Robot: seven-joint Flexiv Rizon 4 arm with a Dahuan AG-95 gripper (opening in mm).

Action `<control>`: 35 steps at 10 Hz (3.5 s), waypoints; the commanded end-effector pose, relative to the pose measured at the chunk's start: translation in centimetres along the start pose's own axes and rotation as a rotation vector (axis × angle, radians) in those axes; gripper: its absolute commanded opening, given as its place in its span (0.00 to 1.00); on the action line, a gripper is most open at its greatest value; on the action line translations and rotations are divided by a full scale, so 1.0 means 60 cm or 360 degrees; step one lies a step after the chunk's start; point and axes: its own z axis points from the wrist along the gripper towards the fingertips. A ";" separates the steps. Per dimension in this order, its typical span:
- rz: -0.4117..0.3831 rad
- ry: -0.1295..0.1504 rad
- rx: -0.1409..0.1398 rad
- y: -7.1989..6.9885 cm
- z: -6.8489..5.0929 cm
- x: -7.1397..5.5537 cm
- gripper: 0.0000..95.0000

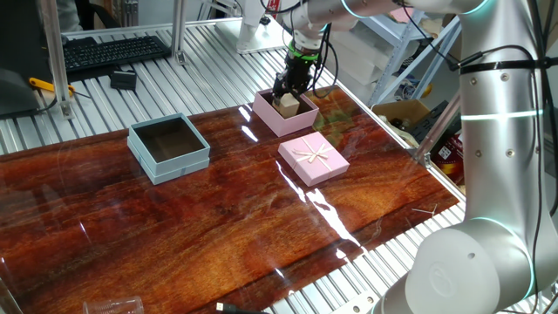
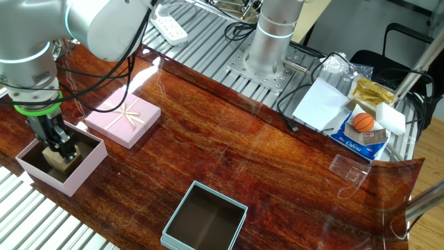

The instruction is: Move an object from one box to another

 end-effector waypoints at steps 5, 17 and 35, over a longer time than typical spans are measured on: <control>0.0008 0.0015 0.0009 0.004 -0.027 0.006 0.00; 0.0028 0.0042 0.0051 0.023 -0.101 -0.004 0.00; 0.0188 0.0118 0.0067 0.072 -0.169 -0.048 0.00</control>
